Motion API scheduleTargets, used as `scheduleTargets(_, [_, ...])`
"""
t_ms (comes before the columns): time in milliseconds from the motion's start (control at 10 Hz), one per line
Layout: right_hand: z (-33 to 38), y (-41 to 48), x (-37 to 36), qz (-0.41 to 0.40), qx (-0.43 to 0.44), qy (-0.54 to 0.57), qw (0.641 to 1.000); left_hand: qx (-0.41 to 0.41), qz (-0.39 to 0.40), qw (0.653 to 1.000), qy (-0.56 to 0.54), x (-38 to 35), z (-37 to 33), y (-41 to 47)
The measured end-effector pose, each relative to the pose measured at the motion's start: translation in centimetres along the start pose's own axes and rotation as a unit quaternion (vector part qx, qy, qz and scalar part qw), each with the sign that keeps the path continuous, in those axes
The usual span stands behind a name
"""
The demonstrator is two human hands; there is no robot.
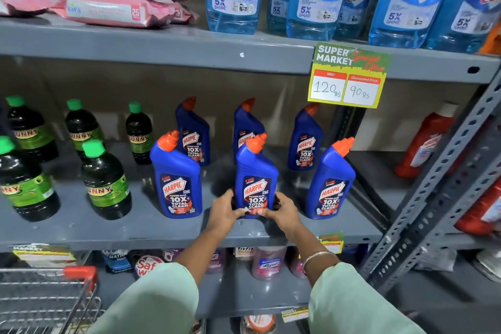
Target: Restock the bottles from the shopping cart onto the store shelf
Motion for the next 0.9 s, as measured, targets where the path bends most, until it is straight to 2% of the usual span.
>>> scheduleTargets(800, [0.4, -0.4, -0.6, -0.002, -0.018, -0.021, 1.000, 0.019, 0.016, 1.000, -0.009, 0.5, 0.2, 0.0])
scheduleTargets(900, [1.2, -1.4, -1.1, -0.045, -0.005, -0.040, 0.998, 0.028, -0.002, 1.000, 0.003, 0.5, 0.5, -0.2])
Point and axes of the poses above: each hand's wrist, its own y-axis towards the middle knuckle, its own x-axis out of the back of the hand, z = x × y, the point moved 2 cm from there along y, towards the middle knuckle
